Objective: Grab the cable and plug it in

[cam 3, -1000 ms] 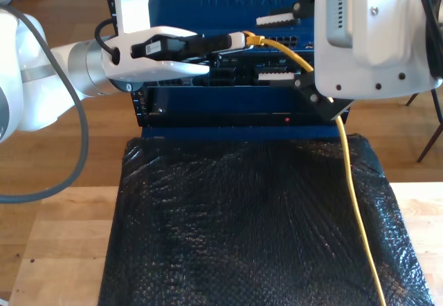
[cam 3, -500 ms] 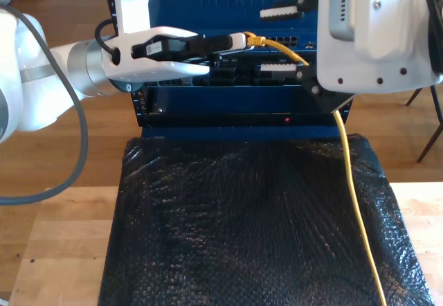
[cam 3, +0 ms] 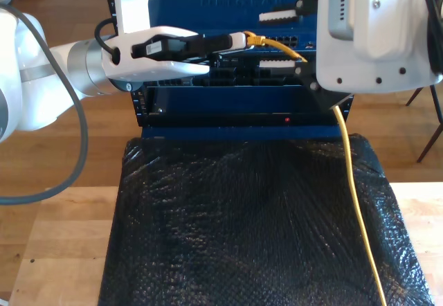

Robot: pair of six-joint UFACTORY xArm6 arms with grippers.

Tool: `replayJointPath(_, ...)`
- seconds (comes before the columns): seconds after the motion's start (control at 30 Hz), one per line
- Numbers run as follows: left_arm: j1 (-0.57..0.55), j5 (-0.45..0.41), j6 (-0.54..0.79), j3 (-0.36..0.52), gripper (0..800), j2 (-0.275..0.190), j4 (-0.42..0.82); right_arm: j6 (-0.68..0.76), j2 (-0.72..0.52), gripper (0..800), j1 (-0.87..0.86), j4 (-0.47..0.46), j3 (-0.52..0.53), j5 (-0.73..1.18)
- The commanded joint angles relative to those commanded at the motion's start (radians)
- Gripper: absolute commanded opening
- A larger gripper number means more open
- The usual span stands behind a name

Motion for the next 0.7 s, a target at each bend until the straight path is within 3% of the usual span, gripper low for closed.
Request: replayJointPath(0.7,0.000,0.002,-0.002,0.000,18,0.000,0.002,0.000,0.021,310,0.011,0.020,-0.005,0.000)
